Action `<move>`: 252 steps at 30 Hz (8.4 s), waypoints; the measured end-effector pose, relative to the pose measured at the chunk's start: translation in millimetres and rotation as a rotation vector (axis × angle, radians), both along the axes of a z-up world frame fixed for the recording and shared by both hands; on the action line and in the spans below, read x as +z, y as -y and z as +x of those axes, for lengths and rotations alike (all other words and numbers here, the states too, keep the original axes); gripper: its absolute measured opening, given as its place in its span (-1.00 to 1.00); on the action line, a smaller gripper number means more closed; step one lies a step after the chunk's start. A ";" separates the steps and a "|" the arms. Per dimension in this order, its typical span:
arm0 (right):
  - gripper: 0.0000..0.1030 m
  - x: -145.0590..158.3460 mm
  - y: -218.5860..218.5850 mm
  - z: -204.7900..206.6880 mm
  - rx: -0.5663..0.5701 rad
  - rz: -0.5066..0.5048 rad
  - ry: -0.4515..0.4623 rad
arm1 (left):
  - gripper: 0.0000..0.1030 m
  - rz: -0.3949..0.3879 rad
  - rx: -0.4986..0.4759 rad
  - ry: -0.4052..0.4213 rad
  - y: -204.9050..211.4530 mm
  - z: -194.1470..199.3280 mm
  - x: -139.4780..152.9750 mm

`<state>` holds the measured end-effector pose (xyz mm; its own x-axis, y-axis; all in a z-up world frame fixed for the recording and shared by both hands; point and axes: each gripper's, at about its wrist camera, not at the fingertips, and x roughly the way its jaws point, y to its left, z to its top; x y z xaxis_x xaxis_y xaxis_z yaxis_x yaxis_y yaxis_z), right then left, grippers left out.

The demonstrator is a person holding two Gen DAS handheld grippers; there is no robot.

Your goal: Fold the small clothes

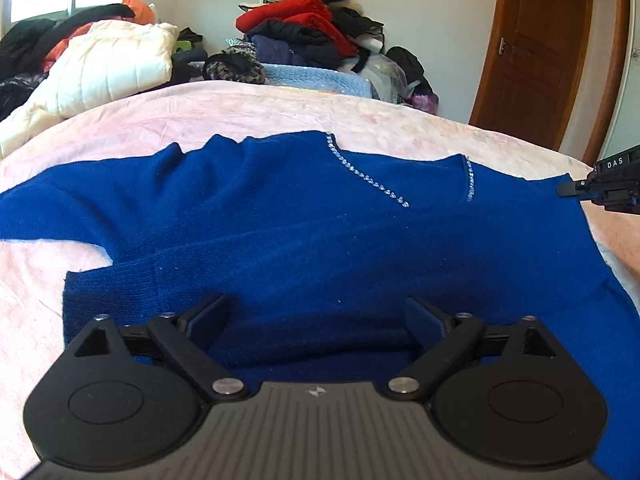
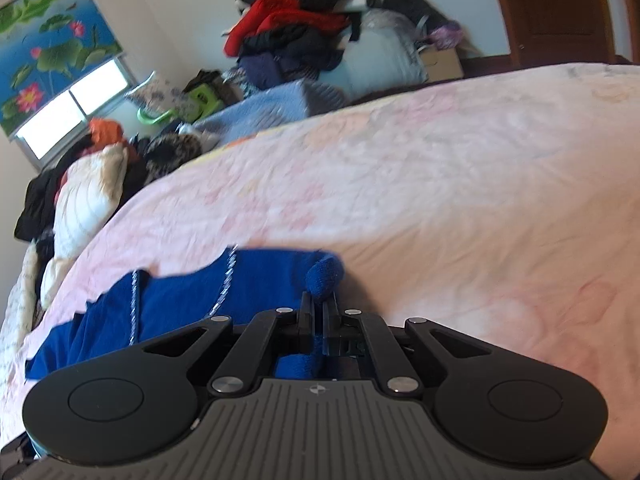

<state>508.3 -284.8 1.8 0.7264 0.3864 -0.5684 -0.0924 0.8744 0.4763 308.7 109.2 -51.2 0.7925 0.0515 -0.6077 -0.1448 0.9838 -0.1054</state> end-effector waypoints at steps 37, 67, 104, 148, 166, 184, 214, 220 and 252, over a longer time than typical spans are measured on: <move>-0.16 -52.7 -39.6 -79.6 0.206 0.214 0.084 | 1.00 -0.550 0.655 0.282 -242.8 -89.6 44.2; -0.14 -55.4 -41.8 -79.0 0.204 0.236 0.091 | -0.36 -0.973 0.891 0.203 -386.4 -98.3 -34.8; -0.12 -59.3 -32.4 -79.8 0.210 0.331 0.095 | -0.91 -1.313 0.187 0.271 -88.6 -9.1 12.3; -0.80 -15.8 -163.2 -48.6 0.246 0.310 -0.237 | 0.66 -0.323 0.166 0.211 -2.4 -51.7 -8.7; -0.82 1.1 -27.3 -22.2 0.109 -0.002 -0.183 | 0.67 -0.309 0.165 0.209 0.6 -50.8 -7.8; -0.77 -17.3 -21.7 -24.3 0.110 0.001 -0.202 | 0.69 -0.304 0.167 0.204 2.2 -50.4 -6.7; -0.37 8.6 -88.6 -63.9 0.218 -0.278 0.032 | 0.70 -0.305 0.166 0.201 3.4 -49.2 -5.6; -0.21 -11.0 -98.8 -69.8 0.298 -0.336 -0.007 | 0.70 -0.303 0.166 0.200 3.9 -49.0 -6.1; 0.28 -14.4 -80.3 46.6 0.203 -0.228 -0.103 | 0.91 0.093 0.111 -0.098 -69.9 155.1 6.5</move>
<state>554.8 -204.5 -12.6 0.5818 0.3716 -0.7234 -0.2369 0.9284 0.2863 463.8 179.1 -44.7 0.7160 0.1953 -0.6703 -0.2584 0.9660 0.0055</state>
